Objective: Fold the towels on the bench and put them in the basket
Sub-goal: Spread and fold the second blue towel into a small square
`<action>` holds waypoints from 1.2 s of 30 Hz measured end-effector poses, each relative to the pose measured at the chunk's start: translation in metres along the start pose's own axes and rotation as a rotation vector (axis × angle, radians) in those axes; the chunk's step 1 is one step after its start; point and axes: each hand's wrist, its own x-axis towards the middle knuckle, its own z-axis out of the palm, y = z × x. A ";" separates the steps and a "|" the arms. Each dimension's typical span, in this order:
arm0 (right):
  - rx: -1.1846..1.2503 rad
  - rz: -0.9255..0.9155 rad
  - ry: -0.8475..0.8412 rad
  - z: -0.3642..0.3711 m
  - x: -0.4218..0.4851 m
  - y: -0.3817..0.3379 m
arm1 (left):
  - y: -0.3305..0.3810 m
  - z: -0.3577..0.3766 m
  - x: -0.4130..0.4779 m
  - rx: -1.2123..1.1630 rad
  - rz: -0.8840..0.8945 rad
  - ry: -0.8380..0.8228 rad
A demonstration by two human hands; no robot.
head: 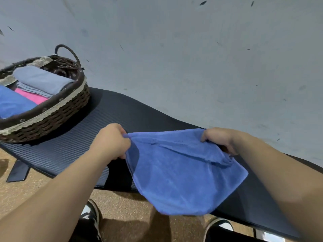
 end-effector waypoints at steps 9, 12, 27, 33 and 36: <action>0.179 -0.239 0.527 -0.001 0.022 0.041 | 0.050 0.047 -0.050 0.140 0.509 0.042; 0.024 -0.281 0.617 -0.001 0.023 0.037 | 0.049 0.077 -0.085 0.534 0.430 -0.228; -0.491 -0.468 0.987 0.022 0.033 0.034 | 0.022 0.058 -0.034 0.552 0.509 -0.208; -0.671 -0.686 0.638 0.055 0.016 0.057 | 0.027 0.075 -0.070 0.721 0.642 -0.211; -0.622 -0.627 0.585 0.063 0.016 0.064 | 0.017 0.082 -0.081 0.772 0.675 -0.184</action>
